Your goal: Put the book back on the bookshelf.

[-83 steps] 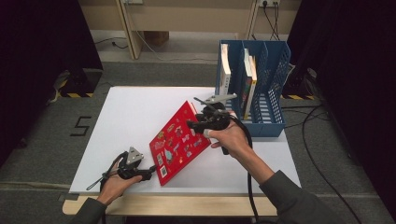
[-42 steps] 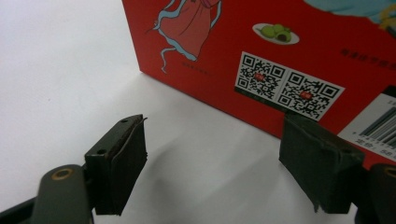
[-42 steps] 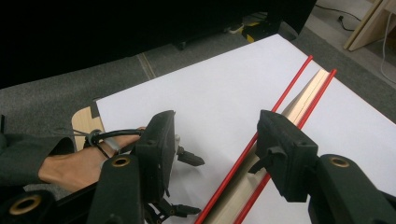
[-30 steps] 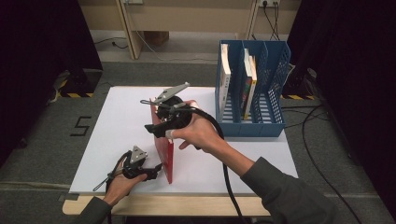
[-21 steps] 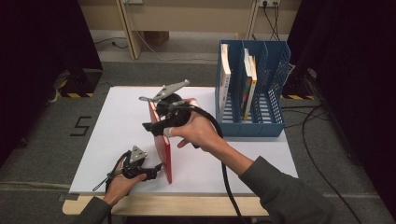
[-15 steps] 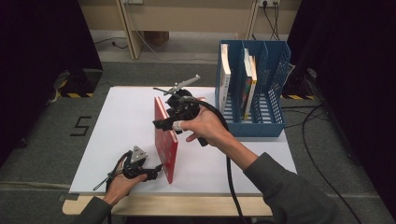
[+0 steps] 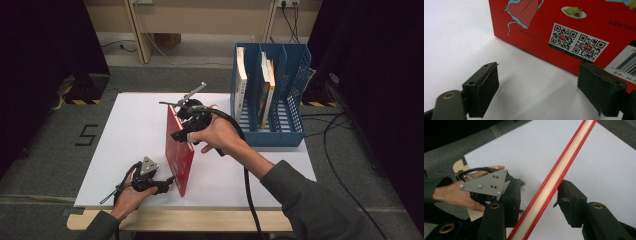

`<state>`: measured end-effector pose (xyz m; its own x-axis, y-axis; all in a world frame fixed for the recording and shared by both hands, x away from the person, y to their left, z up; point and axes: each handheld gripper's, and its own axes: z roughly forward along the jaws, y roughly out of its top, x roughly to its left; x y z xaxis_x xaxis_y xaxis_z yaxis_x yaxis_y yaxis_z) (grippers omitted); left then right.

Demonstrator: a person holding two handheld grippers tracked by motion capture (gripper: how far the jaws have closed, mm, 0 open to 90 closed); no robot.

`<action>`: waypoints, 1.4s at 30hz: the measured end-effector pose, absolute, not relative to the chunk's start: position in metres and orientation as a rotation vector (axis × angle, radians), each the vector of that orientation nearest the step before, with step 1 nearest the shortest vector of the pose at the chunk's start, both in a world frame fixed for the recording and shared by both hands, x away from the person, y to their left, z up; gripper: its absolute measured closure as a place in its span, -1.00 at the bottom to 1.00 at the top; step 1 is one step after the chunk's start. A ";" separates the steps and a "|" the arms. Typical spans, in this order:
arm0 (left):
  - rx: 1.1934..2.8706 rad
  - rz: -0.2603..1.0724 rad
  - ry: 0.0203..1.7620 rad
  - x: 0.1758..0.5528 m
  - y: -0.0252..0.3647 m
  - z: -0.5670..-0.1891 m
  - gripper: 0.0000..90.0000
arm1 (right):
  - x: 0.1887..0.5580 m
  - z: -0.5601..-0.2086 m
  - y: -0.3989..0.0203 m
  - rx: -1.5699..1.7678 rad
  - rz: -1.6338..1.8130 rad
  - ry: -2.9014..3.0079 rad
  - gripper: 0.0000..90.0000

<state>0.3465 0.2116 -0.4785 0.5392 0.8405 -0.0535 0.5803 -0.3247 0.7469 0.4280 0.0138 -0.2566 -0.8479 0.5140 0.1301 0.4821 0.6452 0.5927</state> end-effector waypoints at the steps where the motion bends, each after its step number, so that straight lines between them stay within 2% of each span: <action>1: 2.036 0.446 1.147 0.346 0.211 -0.479 -0.63 | 0.428 -0.257 0.014 0.846 0.976 2.799 0.28; 7: 2.023 0.432 1.164 0.347 0.214 -0.478 -0.67 | 0.431 -0.257 0.012 0.714 0.873 2.767 0.49; 14: 1.971 0.428 1.213 0.349 0.223 -0.478 -0.66 | 0.435 -0.258 0.007 0.738 0.925 2.775 0.54; 21: 1.966 0.440 1.243 0.350 0.230 -0.477 -0.66 | 0.433 -0.247 -0.004 0.704 0.937 2.753 0.67; 38: 1.964 0.437 1.264 0.351 0.234 -0.477 -0.66 | 0.435 -0.231 -0.058 0.782 0.920 2.662 0.75; 42: 1.963 0.441 1.273 0.352 0.237 -0.477 -0.66 | 0.437 -0.232 -0.060 0.804 0.923 2.667 0.74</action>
<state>0.3519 0.2372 -0.4770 0.4480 0.8878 -0.1049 0.6322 -0.2317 0.7393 0.4367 -0.0597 -0.2325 -0.8302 0.5572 -0.0167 0.4277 0.6559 0.6220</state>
